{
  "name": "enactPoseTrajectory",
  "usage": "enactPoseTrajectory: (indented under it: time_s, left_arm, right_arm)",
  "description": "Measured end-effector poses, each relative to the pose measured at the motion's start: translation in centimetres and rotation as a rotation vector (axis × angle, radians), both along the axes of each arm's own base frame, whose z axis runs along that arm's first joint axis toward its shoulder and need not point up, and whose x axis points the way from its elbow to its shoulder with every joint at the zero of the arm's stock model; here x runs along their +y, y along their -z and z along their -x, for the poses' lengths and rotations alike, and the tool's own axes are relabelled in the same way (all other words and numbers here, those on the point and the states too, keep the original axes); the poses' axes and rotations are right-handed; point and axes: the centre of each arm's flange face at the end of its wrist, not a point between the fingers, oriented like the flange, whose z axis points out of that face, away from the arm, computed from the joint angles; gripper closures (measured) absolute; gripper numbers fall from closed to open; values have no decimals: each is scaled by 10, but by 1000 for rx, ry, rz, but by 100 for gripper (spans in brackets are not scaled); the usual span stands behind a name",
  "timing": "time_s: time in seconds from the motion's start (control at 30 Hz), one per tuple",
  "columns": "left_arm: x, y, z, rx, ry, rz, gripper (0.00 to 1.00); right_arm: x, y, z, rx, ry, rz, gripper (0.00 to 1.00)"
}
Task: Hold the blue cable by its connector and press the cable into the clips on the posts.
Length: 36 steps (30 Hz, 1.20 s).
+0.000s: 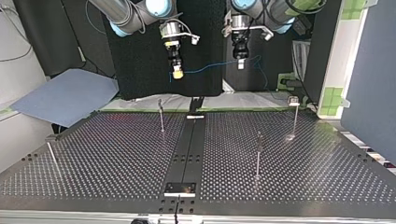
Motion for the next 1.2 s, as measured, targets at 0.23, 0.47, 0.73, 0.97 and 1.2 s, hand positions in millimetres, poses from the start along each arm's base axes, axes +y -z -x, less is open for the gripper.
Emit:
enactPoseTrajectory:
  time_s: [0.23, 0.47, 0.73, 0.97, 1.2]
  left_arm:
    - [6, 25, 5, 64, -8, -42, 100]
    - [9, 38, 8, 94, -8, -60, 100]
    - [9, 37, 13, 100, -9, -57, 100]
    - [1, 22, 29, 98, -13, -14, 100]
    - [-9, 2, 47, 88, -18, 42, 100]
  right_arm:
    - [0, 0, 0, 0, 0, 0, 100]
    - [0, 0, 0, 0, 0, 0, 100]
    - [3, -1, 0, 5, 1, -2, 100]
    - [8, -13, 5, 26, 30, -20, 100]
    - [13, -8, 11, 78, 33, -67, 100]
